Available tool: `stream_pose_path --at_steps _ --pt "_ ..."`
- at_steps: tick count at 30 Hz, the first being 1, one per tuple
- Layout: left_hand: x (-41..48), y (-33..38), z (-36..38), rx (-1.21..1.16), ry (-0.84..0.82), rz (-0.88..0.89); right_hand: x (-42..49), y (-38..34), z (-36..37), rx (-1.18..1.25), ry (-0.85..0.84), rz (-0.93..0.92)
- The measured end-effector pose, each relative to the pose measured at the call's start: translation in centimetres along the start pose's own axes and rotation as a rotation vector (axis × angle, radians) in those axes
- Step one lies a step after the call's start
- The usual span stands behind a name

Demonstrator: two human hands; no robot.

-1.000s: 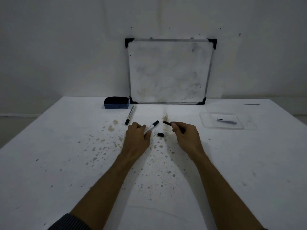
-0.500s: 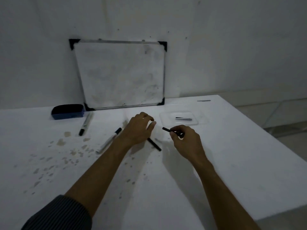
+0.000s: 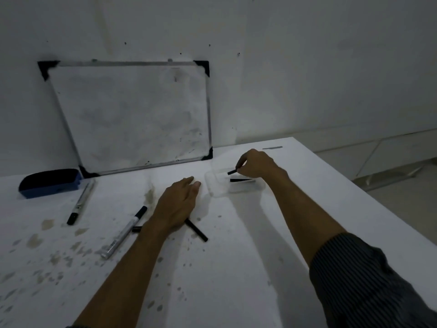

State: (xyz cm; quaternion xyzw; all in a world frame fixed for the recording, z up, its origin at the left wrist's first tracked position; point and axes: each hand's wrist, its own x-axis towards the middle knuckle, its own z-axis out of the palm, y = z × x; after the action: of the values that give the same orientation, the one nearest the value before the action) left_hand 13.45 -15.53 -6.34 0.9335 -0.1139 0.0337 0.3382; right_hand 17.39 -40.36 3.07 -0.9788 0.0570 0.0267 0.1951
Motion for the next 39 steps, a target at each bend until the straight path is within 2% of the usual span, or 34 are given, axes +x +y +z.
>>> stream_pose_path --at_steps 5,9,12,16,19,22,26,30,35,39 --pt "0.1 0.4 -0.1 -0.023 0.010 0.002 2.9 0.7 1.0 -0.093 -0.113 0.031" --pt "-0.2 0.7 -0.4 0.002 -0.006 0.010 2.6 0.7 0.8 -0.067 -0.117 -0.017" --pt "-0.7 1.3 -0.8 -0.013 -0.036 -0.016 -0.2 -0.6 -0.4 0.038 -0.006 -0.076" --pt "-1.6 2.6 -3.0 -0.268 -0.129 -0.093 -7.2 -3.9 0.7 0.236 0.196 -0.234" --pt "-3.0 2.4 -5.1 -0.146 -0.052 0.010 -12.5 -5.8 3.8 0.331 0.113 -0.289" --pt "-6.1 0.7 -7.1 -0.036 0.038 0.039 -15.4 -6.3 7.6 0.251 0.014 -0.216" --pt "-10.8 -3.1 -8.9 0.111 0.093 -0.020 -17.0 -6.9 11.7 0.029 0.124 -0.157" --pt "-14.8 -5.8 -8.9 0.185 0.165 -0.105 -17.0 -8.4 12.9 -0.002 0.142 -0.207" --pt "-16.1 -7.1 -7.7 0.225 0.345 -0.164 -15.3 -11.0 12.6 0.300 0.069 -0.277" --pt "-16.1 -6.8 -7.8 0.211 0.384 -0.165 -14.5 -12.4 12.1 0.512 -0.003 -0.365"
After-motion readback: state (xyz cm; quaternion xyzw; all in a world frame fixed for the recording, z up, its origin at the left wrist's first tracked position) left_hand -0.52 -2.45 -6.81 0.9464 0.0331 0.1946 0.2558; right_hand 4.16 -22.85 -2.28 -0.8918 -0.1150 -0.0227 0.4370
